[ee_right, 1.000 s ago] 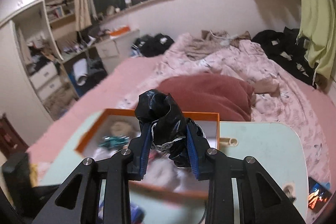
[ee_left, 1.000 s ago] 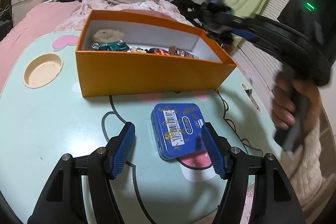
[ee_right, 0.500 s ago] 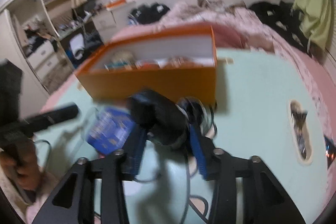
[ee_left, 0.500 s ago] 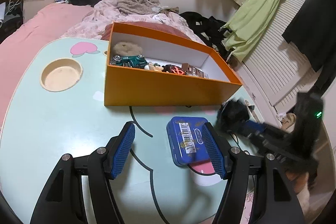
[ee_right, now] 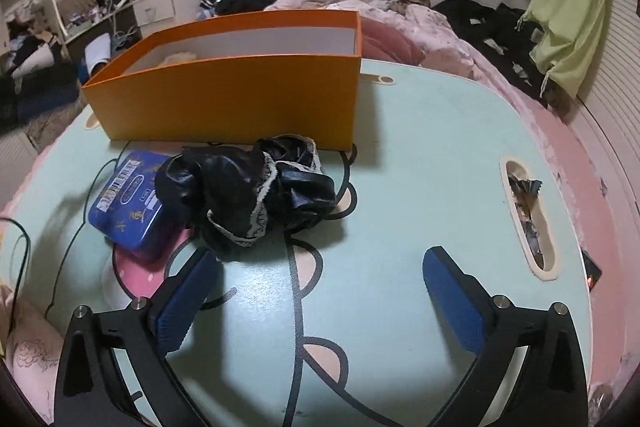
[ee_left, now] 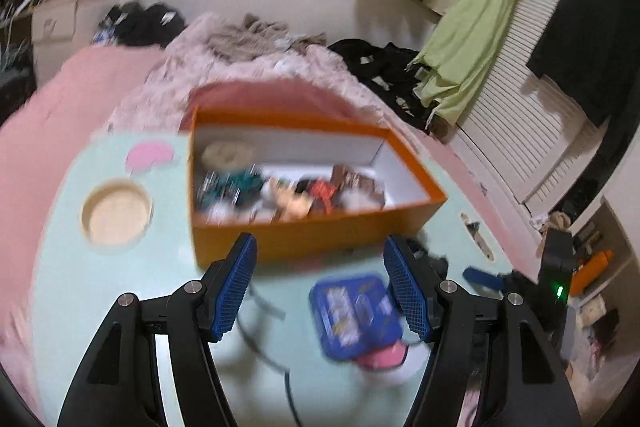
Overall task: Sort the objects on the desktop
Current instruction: 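Set the black cloth on the table beside the tin, open right tool, then grasp the brown printed card box in the orange box with the left tool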
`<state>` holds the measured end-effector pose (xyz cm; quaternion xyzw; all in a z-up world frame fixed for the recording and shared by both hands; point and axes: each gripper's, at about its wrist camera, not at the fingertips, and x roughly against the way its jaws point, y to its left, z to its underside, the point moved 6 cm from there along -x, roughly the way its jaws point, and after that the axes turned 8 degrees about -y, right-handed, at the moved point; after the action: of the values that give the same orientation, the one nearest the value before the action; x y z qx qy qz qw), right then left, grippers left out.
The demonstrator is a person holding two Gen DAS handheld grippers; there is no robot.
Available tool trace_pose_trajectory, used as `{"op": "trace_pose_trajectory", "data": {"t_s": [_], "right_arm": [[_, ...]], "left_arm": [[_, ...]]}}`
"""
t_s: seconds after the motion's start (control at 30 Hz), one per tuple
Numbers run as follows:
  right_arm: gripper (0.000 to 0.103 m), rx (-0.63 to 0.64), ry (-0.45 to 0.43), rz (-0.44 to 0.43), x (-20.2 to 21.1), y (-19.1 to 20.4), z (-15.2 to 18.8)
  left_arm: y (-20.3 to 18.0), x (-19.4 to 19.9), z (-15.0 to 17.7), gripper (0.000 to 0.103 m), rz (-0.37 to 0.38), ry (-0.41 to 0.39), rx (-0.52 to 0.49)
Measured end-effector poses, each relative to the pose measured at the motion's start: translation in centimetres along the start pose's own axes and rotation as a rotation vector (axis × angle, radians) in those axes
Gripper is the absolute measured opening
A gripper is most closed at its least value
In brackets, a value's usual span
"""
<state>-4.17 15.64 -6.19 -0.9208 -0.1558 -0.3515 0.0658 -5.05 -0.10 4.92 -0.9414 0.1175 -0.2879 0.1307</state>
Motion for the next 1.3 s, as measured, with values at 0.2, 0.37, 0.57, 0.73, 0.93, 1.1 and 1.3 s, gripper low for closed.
{"op": "trace_pose_trajectory", "data": {"t_s": [0.2, 0.37, 0.57, 0.73, 0.93, 1.1, 1.3], "right_arm": [[0.102, -0.004, 0.001, 0.004, -0.1, -0.1, 0.2], [0.103, -0.015, 0.001, 0.008, 0.0, -0.1, -0.1], [0.103, -0.02, -0.001, 0.009, 0.1, -0.1, 0.0], [0.103, -0.021, 0.001, 0.01, 0.1, -0.2, 0.0], [0.103, -0.025, -0.002, 0.013, 0.2, -0.3, -0.1], [0.103, -0.027, -0.002, 0.012, 0.2, -0.2, 0.0], [0.103, -0.027, -0.002, 0.012, 0.2, -0.2, 0.0]], "left_arm": [[-3.4, -6.8, -4.7, 0.066, 0.057, 0.202, -0.042], [-6.2, -15.3, -3.8, 0.066, 0.049, 0.476, -0.09], [-6.5, -19.4, -2.0, 0.066, -0.074, 0.554, -0.194], [-6.5, -20.4, -1.2, 0.068, -0.007, 0.588, -0.161], [-6.4, -20.2, -1.1, 0.042, -0.105, 0.528, -0.279], [-5.9, -19.4, -1.3, 0.041, -0.03, 0.504, -0.231], [-6.4, -14.4, -4.4, 0.041, 0.11, 0.316, -0.105]]}}
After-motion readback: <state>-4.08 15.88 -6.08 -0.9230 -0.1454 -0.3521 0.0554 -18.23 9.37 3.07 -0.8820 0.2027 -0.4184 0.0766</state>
